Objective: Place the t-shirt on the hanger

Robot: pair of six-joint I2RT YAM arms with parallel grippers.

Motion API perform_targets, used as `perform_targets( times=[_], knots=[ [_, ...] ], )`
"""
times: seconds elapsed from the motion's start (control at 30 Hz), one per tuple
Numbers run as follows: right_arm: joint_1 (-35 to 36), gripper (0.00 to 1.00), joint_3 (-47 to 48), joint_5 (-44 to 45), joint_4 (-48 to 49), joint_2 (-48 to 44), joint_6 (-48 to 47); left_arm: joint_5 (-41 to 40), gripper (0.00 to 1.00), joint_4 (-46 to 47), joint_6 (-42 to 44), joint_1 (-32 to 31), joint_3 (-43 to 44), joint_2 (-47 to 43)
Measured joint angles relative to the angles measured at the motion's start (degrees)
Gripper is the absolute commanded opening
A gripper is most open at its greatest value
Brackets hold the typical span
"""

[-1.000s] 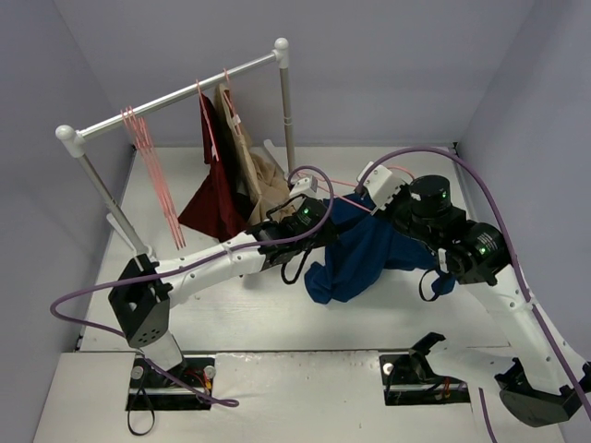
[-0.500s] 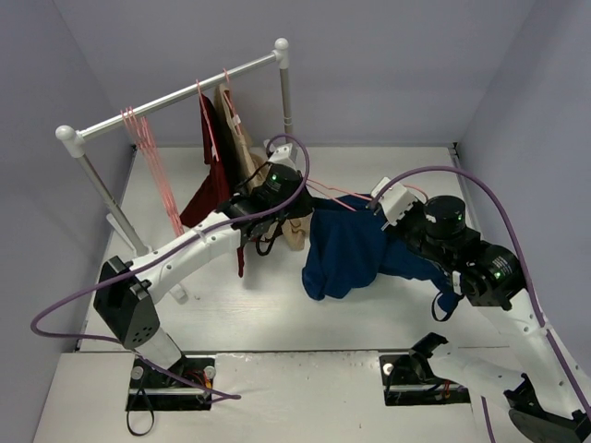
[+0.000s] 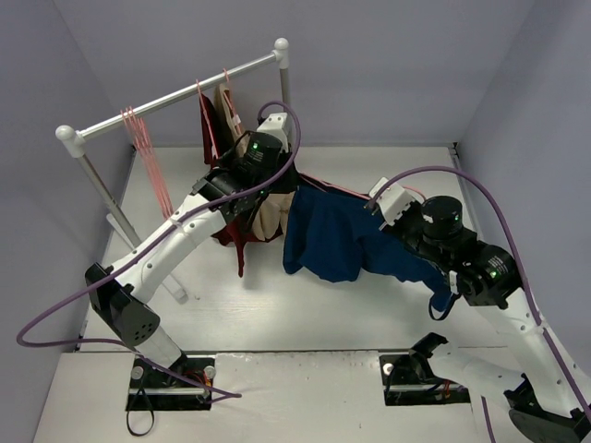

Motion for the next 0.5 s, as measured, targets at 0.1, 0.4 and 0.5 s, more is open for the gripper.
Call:
perform_targets(
  times=[0.1,0.4,0.5],
  knots=[
    [0.0,0.0,-0.01,-0.3,-0.02,0.17,-0.04,-0.06,0.0,-2.44,2.58,0.12,2.39,0.15],
    [0.0,0.0,0.47,-3.31,-1.11,2.24,-0.48,2.86,0.0,-8.12,9.84,0.15,12.95,2.5],
    [0.0,0.0,2.7,-4.6,-2.37,4.21,-0.6,4.7,0.0,-10.2,10.52,-0.35,16.31,3.57]
  ],
)
